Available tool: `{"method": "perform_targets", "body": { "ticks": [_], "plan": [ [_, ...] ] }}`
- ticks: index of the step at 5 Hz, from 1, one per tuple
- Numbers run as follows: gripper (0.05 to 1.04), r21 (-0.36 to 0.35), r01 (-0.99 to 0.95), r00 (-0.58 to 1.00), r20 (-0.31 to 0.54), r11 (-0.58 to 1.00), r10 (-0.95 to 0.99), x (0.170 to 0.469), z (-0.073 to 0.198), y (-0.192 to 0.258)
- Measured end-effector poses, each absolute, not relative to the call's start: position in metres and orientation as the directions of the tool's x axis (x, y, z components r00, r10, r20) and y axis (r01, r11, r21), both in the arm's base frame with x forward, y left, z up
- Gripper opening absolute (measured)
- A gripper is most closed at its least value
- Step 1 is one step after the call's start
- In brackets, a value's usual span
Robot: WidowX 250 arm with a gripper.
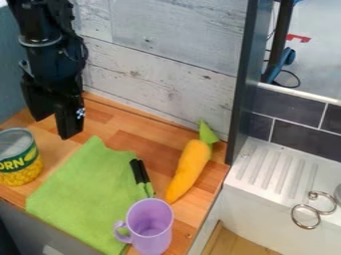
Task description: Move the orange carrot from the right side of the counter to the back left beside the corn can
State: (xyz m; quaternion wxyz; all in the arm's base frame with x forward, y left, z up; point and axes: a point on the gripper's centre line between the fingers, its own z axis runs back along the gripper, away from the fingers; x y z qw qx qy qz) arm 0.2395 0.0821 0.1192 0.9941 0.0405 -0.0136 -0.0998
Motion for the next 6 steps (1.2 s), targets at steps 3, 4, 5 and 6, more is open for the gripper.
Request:
{"method": "perform_targets", "body": {
  "ticks": [3,4,5,6],
  "plan": [
    [1.000,0.072,0.141,0.983,0.112,0.987,-0.148,0.262,0.121,0.032],
    [1.000,0.071,0.145,0.975,0.161,0.987,-0.155,0.273,0.119,0.009],
    [1.000,0.056,0.167,0.970,0.167,0.984,-0.174,0.287,0.097,-0.008],
    [1.000,0.069,0.176,0.971,0.149,0.982,-0.184,0.292,0.079,-0.023]
  ]
}}
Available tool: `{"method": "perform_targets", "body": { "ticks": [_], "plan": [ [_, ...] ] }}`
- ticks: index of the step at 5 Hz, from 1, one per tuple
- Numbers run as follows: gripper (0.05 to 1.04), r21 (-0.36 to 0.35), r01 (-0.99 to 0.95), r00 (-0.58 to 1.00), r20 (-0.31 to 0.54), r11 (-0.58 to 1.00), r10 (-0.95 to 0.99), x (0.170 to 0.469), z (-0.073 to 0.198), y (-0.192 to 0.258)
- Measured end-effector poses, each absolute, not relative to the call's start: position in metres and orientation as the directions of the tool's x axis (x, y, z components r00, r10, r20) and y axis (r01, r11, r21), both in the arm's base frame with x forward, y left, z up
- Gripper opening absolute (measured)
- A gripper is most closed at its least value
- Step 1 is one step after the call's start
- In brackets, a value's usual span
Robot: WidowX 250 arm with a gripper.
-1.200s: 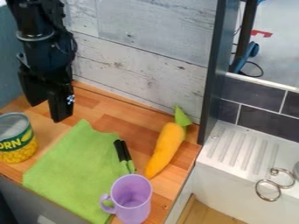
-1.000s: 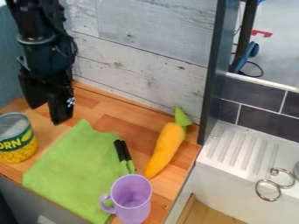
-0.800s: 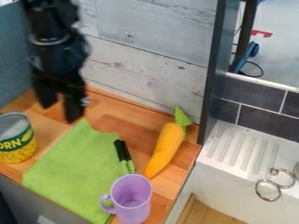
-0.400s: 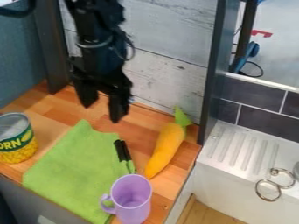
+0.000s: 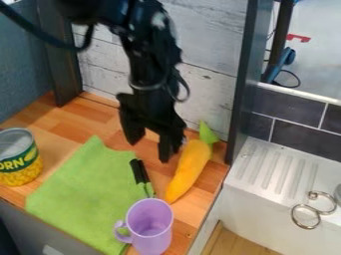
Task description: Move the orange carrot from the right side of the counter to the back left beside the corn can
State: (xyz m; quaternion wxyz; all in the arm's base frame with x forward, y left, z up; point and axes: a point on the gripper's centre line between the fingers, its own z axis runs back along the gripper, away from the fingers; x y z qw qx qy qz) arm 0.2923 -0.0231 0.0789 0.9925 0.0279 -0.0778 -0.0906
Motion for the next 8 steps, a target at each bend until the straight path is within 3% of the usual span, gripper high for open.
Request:
{"method": "perform_targets", "body": {
  "ticks": [2,4,5,6,7,8],
  "plan": [
    [1.000,0.066,0.173,0.969,0.169,0.983,-0.182,0.314,0.062,-0.038],
    [1.000,0.082,0.171,0.980,0.091,0.982,-0.178,0.325,0.031,-0.044],
    [1.000,0.057,0.189,0.978,0.073,0.980,-0.193,0.325,0.018,-0.052],
    [0.945,0.055,0.199,0.977,0.071,0.978,-0.203,0.325,0.014,-0.059],
    [0.671,0.059,0.227,0.972,0.053,0.972,-0.230,0.327,0.008,-0.063],
    [0.495,0.060,0.217,0.973,0.061,0.974,-0.220,0.327,0.010,-0.062]
  ]
}}
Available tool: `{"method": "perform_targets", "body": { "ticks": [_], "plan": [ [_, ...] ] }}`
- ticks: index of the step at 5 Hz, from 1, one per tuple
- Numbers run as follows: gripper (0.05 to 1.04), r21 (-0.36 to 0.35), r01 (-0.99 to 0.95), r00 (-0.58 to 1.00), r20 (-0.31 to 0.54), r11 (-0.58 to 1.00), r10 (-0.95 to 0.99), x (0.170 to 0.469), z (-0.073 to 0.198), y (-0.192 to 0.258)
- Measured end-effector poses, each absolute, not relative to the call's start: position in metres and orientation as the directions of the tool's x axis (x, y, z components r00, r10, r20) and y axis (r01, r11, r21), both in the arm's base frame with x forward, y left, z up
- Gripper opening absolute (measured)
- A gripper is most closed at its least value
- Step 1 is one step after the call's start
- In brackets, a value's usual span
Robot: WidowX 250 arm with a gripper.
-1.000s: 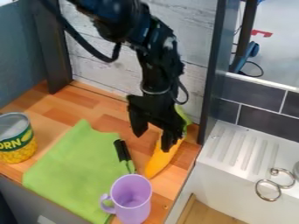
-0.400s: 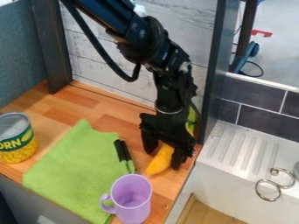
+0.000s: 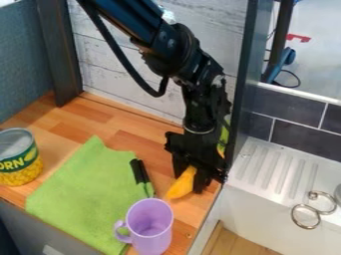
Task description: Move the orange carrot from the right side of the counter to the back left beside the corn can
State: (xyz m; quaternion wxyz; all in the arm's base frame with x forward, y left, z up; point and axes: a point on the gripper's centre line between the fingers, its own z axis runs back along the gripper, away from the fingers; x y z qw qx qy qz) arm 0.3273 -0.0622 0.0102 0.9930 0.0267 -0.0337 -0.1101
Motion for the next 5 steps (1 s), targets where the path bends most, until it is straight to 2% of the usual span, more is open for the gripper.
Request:
{"method": "perform_targets", "body": {
  "ticks": [1,2,3,4,5],
  "plan": [
    [0.443,0.045,0.196,0.971,0.133,0.979,-0.201,0.330,0.036,-0.063],
    [0.443,0.029,0.136,0.972,0.190,0.990,-0.139,0.331,0.062,-0.048],
    [0.443,0.065,0.090,0.975,0.197,0.994,-0.102,0.320,0.096,-0.029],
    [0.443,0.121,0.025,0.990,0.135,0.992,-0.042,0.303,0.113,0.008],
    [0.443,0.129,-0.023,0.992,0.129,0.991,0.007,0.300,0.116,0.048]
  ]
}}
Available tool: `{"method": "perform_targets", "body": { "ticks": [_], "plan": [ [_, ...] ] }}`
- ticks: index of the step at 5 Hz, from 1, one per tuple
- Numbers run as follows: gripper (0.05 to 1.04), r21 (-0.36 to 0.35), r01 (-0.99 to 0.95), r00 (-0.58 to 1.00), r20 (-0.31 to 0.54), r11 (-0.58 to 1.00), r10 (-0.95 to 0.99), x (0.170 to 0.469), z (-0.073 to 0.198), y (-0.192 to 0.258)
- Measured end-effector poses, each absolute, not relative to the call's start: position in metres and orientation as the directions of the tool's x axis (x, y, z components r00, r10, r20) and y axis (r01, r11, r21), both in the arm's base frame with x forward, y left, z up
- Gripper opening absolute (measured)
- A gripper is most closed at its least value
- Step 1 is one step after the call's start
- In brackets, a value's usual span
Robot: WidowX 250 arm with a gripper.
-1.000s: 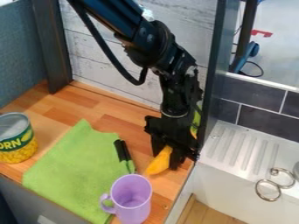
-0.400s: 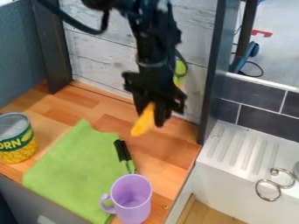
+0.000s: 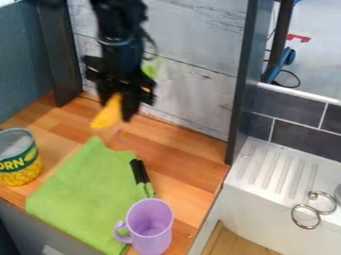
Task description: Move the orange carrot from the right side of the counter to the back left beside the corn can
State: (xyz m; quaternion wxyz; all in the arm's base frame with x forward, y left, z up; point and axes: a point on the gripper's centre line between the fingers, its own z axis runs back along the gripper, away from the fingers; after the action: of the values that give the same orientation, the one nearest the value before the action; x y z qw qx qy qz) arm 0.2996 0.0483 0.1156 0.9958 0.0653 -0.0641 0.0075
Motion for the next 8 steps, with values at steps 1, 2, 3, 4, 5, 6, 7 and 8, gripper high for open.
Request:
{"method": "perform_targets", "body": {
  "ticks": [1,2,3,4,5,6,7,8],
  "plan": [
    [0.443,0.143,-0.077,0.986,0.155,0.987,0.055,0.300,0.119,0.084],
    [0.443,0.161,-0.125,0.987,0.124,0.979,0.106,0.304,0.106,0.110],
    [0.443,0.185,-0.179,0.982,0.096,0.966,0.164,0.309,0.090,0.131],
    [0.443,0.179,-0.258,0.966,0.081,0.950,0.247,0.316,0.075,0.152],
    [0.443,0.157,-0.328,0.945,0.069,0.932,0.320,0.317,0.059,0.169],
    [0.443,0.131,-0.361,0.933,0.040,0.923,0.359,0.323,0.037,0.176],
    [0.443,0.176,-0.382,0.922,-0.001,0.907,0.388,0.323,0.022,0.184],
    [0.443,0.213,-0.385,0.917,-0.020,0.898,0.398,0.320,0.026,0.189]
  ]
}}
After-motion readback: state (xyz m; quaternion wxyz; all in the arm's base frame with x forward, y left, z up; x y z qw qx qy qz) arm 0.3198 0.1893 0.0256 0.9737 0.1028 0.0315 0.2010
